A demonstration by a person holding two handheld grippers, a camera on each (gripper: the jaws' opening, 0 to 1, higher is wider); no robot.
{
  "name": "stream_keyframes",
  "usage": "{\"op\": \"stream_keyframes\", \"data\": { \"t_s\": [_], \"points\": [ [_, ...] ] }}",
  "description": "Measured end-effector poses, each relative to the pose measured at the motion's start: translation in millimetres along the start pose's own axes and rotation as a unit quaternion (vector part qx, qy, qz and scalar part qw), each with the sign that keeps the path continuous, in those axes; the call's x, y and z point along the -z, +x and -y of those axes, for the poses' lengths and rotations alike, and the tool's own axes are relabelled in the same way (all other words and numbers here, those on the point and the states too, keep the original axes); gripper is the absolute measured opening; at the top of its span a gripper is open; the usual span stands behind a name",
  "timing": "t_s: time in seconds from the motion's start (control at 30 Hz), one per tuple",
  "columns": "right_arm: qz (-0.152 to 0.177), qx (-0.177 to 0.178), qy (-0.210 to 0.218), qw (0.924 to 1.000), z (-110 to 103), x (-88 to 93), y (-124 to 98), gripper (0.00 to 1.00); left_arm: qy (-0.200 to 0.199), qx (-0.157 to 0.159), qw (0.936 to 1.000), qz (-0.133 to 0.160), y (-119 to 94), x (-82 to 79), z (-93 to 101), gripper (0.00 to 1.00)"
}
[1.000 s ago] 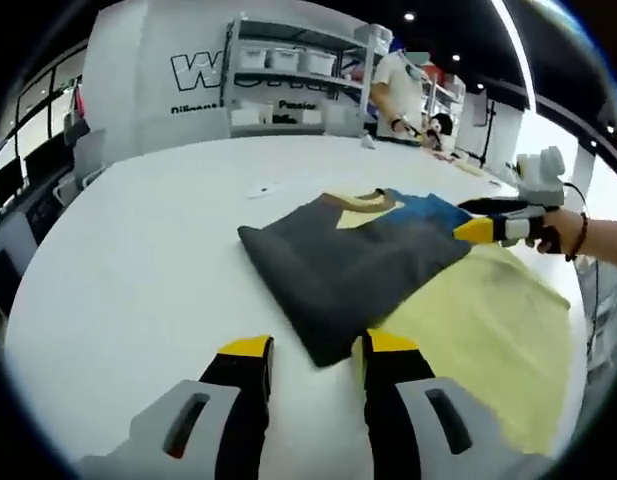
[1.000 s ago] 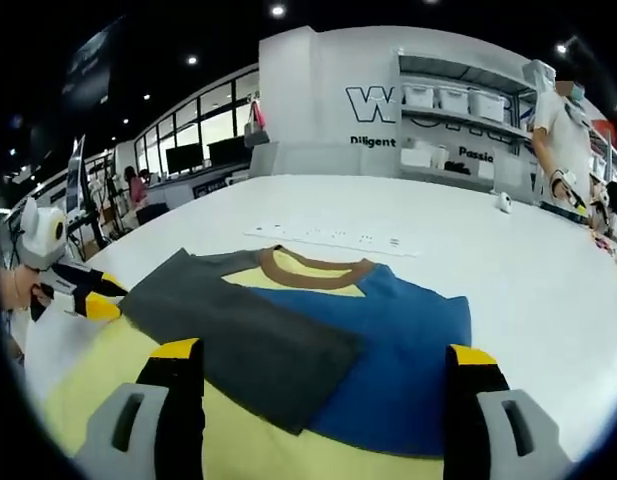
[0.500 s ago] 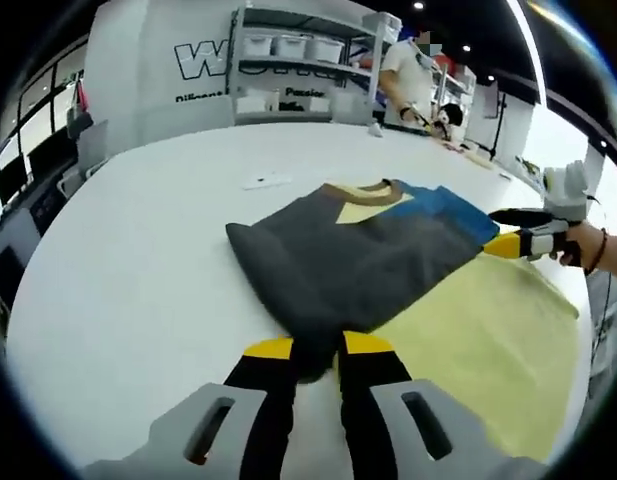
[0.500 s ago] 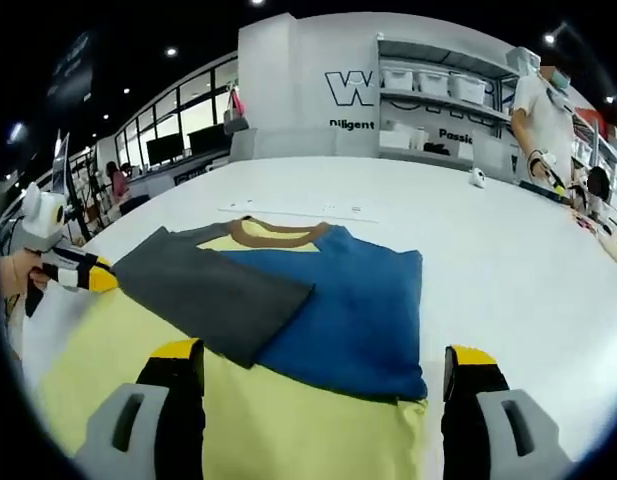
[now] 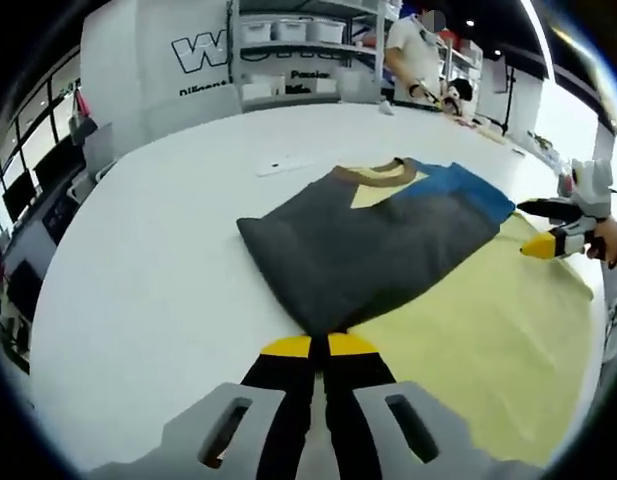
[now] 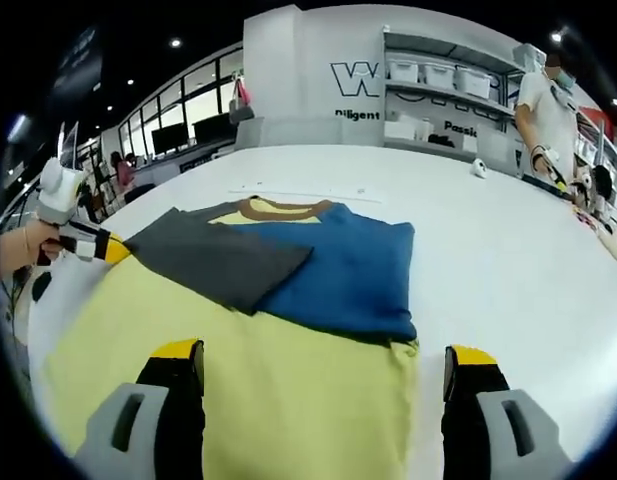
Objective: Fold the garment on the visible template until the final outline fits inside the template.
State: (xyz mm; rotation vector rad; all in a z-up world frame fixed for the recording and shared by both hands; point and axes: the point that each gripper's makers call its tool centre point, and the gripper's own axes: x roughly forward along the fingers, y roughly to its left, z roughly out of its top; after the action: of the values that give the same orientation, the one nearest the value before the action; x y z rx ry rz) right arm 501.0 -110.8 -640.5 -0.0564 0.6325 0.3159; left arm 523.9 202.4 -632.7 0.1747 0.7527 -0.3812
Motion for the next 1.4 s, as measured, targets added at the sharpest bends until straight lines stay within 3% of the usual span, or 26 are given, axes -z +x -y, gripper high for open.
{"op": "stream_keyframes", "data": {
  "t_s": [0.43,0.57,1.0,1.07,1.27,1.4],
  "points": [
    [-0.007,-0.022,-0.003,0.9997,-32,20.3,-35,0.99,0.001,-0.018,0.9997,-0.016,-12,14.1,-41.0,0.02],
    [-0.016,-0.028,-0.005,0.9994,-37,28.6,-38,0.99,0.034,-0.026,0.9988,-0.023,-15,15.5,-52.3,0.02],
    [-0.025,-0.041,-0.011,0.9988,-47,36.0,-48,0.99,0.044,-0.044,0.9975,-0.034,-14,16.1,-88.7,0.02],
    [-0.026,-0.043,-0.010,0.9987,-49,36.1,-49,0.99,0.077,-0.052,0.9951,-0.033,-14,14.0,-96.7,0.02],
    [-0.025,-0.051,-0.004,0.9984,-59,37.6,-52,0.99,0.067,-0.043,0.9966,-0.019,-12,13.7,-99.8,0.02],
    [-0.024,-0.053,-0.007,0.9983,-64,40.9,-54,0.99,0.089,-0.043,0.9950,-0.014,-11,11.1,-101.0,0.05]
  ]
}}
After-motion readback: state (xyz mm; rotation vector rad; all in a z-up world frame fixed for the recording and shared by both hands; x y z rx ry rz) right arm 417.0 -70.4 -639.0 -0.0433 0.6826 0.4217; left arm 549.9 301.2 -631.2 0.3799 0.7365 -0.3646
